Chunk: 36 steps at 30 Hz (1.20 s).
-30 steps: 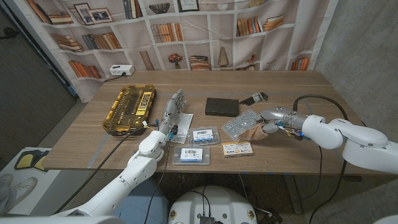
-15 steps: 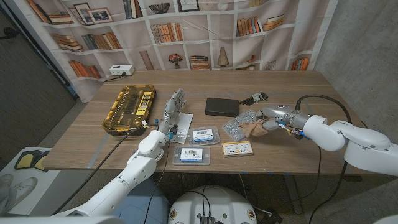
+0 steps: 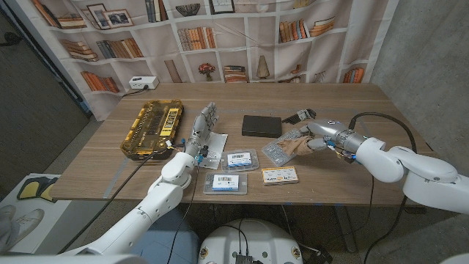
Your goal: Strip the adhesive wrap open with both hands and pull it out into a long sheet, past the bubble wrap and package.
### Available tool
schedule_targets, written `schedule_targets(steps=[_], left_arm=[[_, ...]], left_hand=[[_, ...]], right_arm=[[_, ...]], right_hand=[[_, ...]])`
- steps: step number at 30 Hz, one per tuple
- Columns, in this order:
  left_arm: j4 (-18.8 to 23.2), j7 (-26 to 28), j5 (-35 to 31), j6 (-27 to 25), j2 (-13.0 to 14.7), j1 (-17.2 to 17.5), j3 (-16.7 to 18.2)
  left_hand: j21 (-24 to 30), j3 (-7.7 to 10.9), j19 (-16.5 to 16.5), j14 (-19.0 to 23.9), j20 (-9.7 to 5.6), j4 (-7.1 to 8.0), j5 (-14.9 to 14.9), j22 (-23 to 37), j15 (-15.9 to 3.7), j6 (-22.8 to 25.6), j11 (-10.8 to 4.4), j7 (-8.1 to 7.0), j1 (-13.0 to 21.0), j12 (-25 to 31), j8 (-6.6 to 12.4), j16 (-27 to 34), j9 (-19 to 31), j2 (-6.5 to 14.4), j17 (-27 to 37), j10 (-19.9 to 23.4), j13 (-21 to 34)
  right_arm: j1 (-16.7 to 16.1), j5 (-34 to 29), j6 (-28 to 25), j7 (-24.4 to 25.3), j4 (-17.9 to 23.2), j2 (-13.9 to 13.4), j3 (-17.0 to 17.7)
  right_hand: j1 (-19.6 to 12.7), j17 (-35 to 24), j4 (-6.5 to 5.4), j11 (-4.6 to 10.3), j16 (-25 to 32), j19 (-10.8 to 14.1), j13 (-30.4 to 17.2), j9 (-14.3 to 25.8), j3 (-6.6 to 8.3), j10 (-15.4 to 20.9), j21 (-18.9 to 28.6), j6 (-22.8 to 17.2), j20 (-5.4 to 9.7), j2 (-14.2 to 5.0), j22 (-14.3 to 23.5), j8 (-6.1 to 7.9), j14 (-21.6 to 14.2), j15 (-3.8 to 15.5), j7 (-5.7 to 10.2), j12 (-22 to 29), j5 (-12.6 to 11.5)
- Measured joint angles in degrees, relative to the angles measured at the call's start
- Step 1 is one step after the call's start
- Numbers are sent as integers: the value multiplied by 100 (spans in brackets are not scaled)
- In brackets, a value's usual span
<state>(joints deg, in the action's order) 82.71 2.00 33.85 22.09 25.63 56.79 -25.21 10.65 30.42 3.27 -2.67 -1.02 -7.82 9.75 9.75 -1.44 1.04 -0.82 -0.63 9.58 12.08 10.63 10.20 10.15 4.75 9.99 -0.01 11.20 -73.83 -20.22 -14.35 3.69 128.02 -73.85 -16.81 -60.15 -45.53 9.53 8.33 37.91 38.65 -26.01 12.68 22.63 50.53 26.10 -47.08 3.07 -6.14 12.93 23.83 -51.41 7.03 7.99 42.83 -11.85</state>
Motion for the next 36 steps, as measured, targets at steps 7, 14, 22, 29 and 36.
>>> schedule_targets(steps=[7,14,22,29,36], left_arm=[[72,1,1,-8,34,16,18],[171,41,-16,-44,72,34,33],[296,23,-15,-49,125,52,51],[360,-21,-1,-67,148,51,52],[388,-68,7,-97,152,1,33]], left_hand=[[0,0,0,0,0,0,0,0,0,171,-11,-17,0,60,48,0,0,0,0,142,11],[0,0,-34,-28,-12,0,0,0,-35,357,-62,-9,0,111,90,0,0,0,-13,330,14],[0,0,-43,15,-21,0,0,0,-73,514,-90,-56,0,198,90,0,0,0,-13,583,14],[0,0,-43,43,-20,0,0,0,-62,592,-52,-40,0,233,90,0,0,0,-13,668,14],[0,0,-42,66,-20,0,0,0,-39,622,-51,-9,0,233,90,0,0,0,-13,729,13]], right_arm=[[-40,-260,-137,226,65,166,28],[-33,-434,-229,416,90,338,51],[11,-585,-202,585,67,535,81],[38,-694,-129,746,17,709,104],[49,-815,-83,990,-59,963,114]], right_hand=[[-19,-26,-7,0,0,0,-1,-2,7,0,2,0,0,9,27,-4,0,0,0,42,1],[-20,-53,-6,0,-23,0,-1,-6,6,0,47,0,0,10,27,-21,0,0,0,44,8],[-20,-79,-6,0,-23,0,-48,-4,6,0,48,0,-1,10,26,-27,-10,-10,1,42,18],[-20,-106,-6,0,-23,-1,-94,-2,5,0,48,0,-1,10,26,-38,-9,-10,1,39,18],[-20,-112,-6,0,-64,0,-96,-1,5,0,90,0,-1,10,26,-55,-9,-10,1,33,18]])
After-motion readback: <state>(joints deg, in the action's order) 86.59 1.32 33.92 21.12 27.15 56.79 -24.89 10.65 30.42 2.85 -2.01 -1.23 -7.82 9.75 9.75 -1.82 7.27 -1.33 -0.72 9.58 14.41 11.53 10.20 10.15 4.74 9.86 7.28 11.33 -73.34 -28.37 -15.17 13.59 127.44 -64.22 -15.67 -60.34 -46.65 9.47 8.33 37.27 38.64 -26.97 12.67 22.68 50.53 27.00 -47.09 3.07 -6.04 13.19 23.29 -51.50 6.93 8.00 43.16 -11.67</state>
